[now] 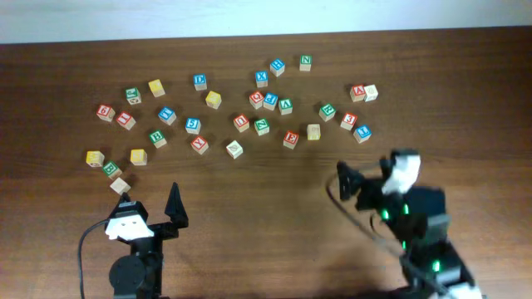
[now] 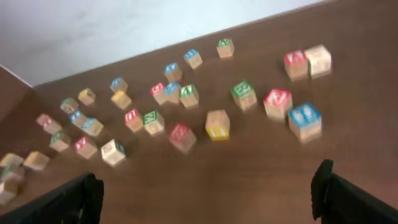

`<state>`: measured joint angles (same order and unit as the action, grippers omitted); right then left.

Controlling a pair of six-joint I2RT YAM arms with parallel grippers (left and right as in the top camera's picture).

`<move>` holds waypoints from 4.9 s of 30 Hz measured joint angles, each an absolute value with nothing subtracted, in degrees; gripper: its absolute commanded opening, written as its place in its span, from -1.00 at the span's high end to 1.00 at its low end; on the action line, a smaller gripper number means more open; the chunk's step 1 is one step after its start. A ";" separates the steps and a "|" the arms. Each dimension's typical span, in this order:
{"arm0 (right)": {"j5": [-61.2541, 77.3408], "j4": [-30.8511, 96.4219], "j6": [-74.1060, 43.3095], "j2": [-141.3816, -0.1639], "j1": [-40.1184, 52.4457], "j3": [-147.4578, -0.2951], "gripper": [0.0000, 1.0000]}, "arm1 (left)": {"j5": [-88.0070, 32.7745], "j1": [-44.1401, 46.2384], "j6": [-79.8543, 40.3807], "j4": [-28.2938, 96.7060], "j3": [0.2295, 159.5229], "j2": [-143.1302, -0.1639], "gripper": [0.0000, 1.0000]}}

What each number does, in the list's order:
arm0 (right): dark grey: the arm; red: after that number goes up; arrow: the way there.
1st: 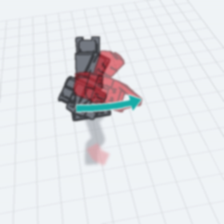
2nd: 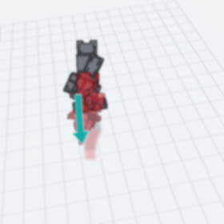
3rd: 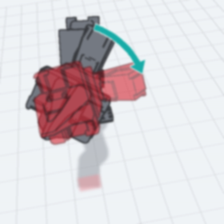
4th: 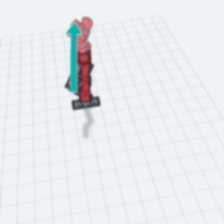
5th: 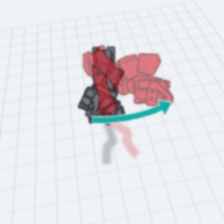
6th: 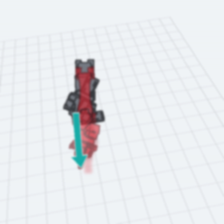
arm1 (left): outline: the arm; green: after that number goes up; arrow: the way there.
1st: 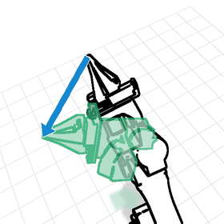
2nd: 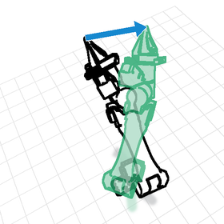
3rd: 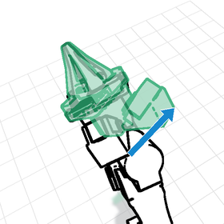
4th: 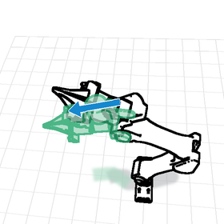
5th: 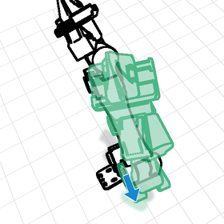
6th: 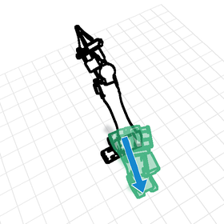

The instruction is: Spell out RSS

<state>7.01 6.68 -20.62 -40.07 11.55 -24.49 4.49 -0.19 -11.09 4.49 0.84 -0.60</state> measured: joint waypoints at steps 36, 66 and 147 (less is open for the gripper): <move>1.89 33.17 -42.33 -121.80 12.86 -90.32 -0.44 | 4.29 -0.19 -11.09 4.51 0.84 -0.69 -0.99; -1.08 29.67 -43.09 -125.69 12.84 -90.63 0.38 | 4.29 -0.19 -11.09 4.51 0.84 -0.69 -0.99; -0.43 41.52 -40.53 -118.54 45.10 -85.95 0.83 | 4.29 -0.19 -11.09 4.49 0.84 -0.69 -0.99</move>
